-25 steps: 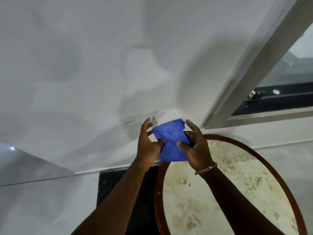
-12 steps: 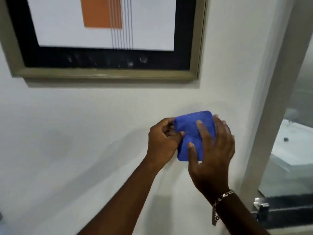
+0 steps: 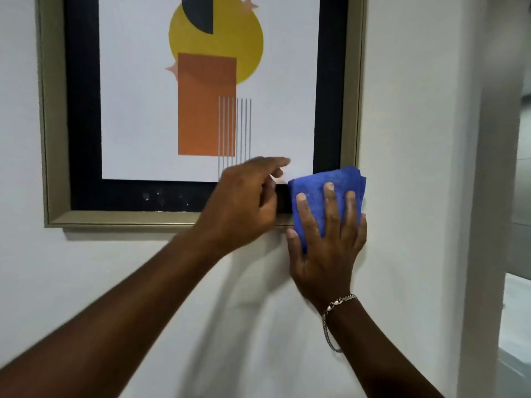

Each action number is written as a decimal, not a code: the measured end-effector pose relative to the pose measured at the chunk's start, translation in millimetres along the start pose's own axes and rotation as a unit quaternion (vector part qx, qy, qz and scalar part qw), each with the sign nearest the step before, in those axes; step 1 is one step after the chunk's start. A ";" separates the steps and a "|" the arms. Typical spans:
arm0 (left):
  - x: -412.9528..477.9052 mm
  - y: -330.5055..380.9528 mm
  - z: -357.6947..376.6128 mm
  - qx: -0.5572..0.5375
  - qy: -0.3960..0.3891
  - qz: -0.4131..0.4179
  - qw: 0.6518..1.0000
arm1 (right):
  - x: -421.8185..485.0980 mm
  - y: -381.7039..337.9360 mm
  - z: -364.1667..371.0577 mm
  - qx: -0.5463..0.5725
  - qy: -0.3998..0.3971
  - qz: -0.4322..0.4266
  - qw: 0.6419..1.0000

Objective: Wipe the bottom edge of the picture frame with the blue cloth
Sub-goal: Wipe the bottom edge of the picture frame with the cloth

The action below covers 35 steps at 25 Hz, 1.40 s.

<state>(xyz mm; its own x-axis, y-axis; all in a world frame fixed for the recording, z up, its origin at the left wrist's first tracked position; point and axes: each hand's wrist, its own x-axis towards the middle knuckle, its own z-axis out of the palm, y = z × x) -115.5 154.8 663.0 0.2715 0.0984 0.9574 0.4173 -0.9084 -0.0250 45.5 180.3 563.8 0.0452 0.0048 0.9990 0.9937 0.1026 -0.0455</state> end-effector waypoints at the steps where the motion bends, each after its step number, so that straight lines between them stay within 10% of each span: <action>1: 4.8 -12.5 -10.0 0.059 0.015 0.047 0.997 | -4.6 0.8 4.6 -0.006 0.011 -0.002 1.000; 11: 49.3 -88.6 -39.5 0.419 -0.089 0.220 0.876 | -9.9 -4.3 14.3 0.011 0.068 -0.010 0.998; 35: 65.4 -113.7 -72.0 0.428 -0.081 0.308 0.845 | -6.2 -49.9 26.3 0.022 0.066 0.086 0.994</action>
<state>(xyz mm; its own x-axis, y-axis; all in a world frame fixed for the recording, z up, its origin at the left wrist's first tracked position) -207.7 235.3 749.1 0.7534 -0.1686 0.6356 0.6089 -0.1863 -0.7711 -7.1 201.3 559.9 0.2301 -0.1049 0.9675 0.9647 0.1558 -0.2125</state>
